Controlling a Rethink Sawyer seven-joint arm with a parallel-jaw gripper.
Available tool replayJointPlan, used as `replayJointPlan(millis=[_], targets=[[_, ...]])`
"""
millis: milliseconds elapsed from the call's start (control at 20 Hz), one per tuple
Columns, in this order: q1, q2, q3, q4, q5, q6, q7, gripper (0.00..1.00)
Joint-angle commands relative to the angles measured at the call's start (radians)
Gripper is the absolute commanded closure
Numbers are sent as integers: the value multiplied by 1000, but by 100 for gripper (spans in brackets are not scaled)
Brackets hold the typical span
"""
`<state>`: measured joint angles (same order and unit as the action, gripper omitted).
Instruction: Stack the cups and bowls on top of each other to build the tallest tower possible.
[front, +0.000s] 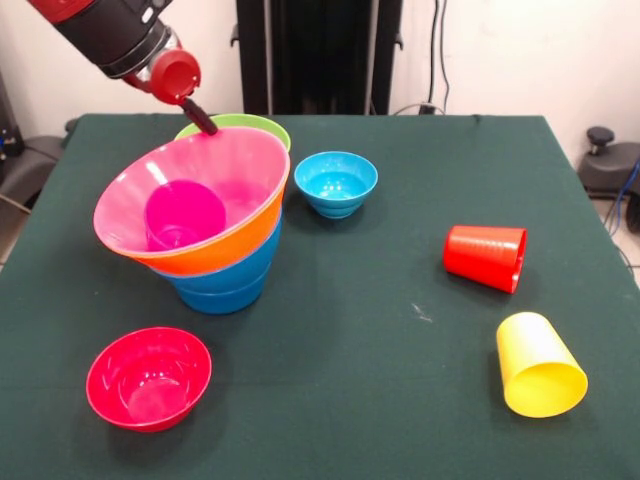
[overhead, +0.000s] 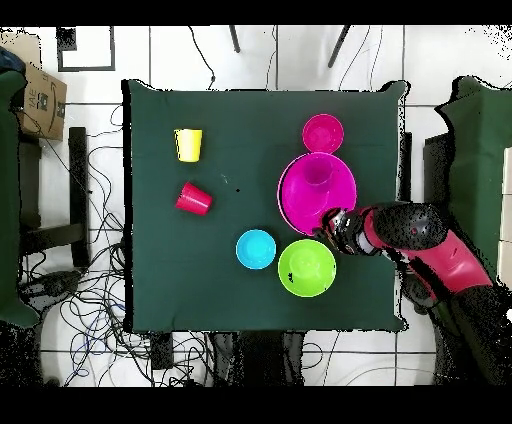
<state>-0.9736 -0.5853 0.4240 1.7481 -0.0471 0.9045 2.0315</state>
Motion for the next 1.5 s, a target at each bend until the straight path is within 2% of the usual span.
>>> replayJointPlan(millis=[50, 250, 700, 850, 1050, 1250, 1500], targets=[[51, 43, -42, -1, -37, -75, 56, 100], [62, 26, -47, 16, -36, -92, 69, 100], [95, 52, -69, 35, -39, -203, 104, 100], [116, 64, -67, 59, -14, -281, 136, 100], [179, 35, -51, 128, 69, -405, 252, 100], [214, 27, -75, 130, 106, -421, 260, 100], [247, 66, -109, 112, 119, -488, 252, 100]])
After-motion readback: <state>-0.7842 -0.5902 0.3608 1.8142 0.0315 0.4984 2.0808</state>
